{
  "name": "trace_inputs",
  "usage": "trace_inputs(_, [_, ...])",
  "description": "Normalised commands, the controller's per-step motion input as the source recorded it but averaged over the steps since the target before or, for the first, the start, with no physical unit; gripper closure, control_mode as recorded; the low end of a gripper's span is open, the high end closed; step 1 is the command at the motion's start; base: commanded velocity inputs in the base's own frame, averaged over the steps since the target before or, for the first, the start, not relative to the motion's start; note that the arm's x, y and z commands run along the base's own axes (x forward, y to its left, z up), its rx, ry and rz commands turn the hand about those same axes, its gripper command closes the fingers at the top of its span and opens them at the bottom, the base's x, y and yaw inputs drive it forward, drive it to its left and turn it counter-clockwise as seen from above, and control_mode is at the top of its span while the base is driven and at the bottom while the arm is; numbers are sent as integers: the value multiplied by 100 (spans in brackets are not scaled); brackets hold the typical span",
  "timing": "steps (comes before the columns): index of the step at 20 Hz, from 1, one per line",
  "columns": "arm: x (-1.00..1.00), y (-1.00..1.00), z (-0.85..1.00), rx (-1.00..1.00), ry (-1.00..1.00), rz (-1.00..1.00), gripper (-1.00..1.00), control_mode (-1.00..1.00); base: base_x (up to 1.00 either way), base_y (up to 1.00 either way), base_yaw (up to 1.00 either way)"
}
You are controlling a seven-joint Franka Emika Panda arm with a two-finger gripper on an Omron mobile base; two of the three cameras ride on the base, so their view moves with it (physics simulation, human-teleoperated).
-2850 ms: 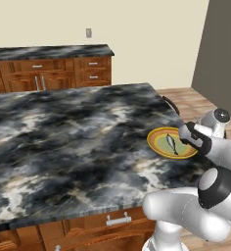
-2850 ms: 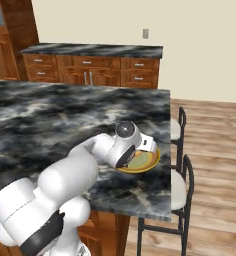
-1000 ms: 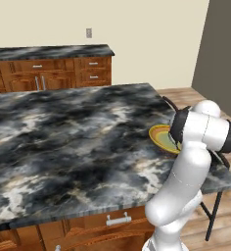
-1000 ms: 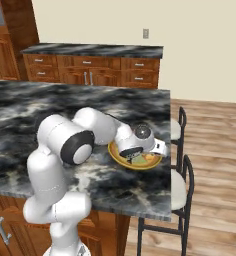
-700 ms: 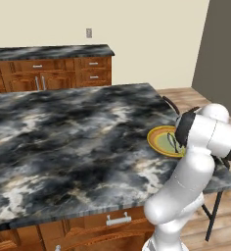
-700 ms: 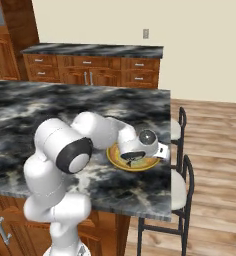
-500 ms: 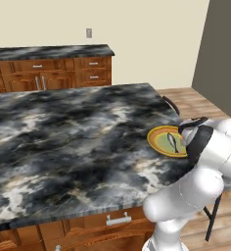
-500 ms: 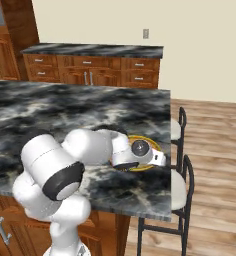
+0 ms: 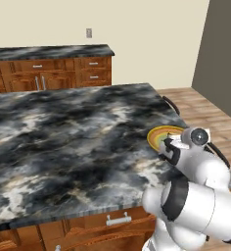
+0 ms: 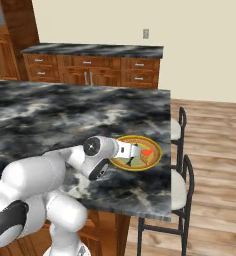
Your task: Take the cheese, fish, and lemon from the fridge and place them on the plate on the dining counter to create an appetizer plate.
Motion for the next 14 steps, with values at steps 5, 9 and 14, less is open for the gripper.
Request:
trace_inputs(5, [-16, 30, 100, -4, -2, -4, -100, -100, 0, 0, 0])
trace_inputs(9, [-23, 33, 100, 6, 8, 0, -100, -100, 0, 0, 0])
trace_inputs(14, [-60, 61, 100, 15, 28, 0, -100, -100, 0, 0, 0])
